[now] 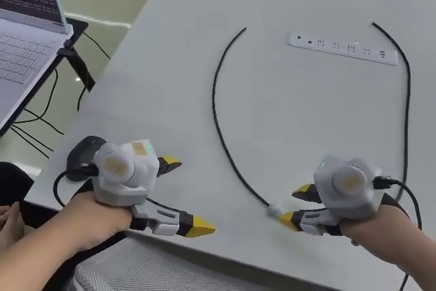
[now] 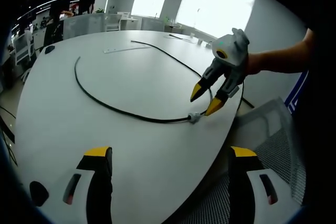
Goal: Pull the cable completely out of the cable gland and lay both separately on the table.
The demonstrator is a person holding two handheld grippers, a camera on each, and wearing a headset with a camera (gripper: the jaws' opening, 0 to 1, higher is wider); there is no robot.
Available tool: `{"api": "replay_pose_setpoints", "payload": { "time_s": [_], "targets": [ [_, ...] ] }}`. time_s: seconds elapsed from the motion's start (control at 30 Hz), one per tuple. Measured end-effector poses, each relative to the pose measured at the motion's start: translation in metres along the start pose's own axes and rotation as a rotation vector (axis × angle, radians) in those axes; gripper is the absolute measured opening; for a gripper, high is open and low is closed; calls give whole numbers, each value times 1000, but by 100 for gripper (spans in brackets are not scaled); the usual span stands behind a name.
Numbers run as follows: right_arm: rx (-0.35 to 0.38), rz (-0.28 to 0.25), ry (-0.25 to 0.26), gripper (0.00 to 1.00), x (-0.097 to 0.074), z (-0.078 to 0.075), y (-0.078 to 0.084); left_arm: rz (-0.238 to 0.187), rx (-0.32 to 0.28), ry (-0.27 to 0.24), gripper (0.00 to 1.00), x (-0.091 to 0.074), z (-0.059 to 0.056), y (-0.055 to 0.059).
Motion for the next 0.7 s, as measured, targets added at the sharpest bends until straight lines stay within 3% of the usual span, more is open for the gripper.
{"api": "replay_pose_setpoints", "payload": {
  "time_s": [0.27,0.7],
  "targets": [
    [-19,63,-6,20,12,1,3,-8,-4,2,91,-2,2,1],
    [-21,83,-6,11,17,2,3,-2,-8,18,88,-4,2,6]
  ]
}}
Point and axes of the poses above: the centre of the closed fingertips' face, and the gripper's own axes: x roughly forward along the fingers, z roughly to its left, y roughly out of its underside, the point moved 9 cm from there along -x, roughly backward along the fingers, and after that the axes turned 15 degrees about x, right-handed, at the moved point
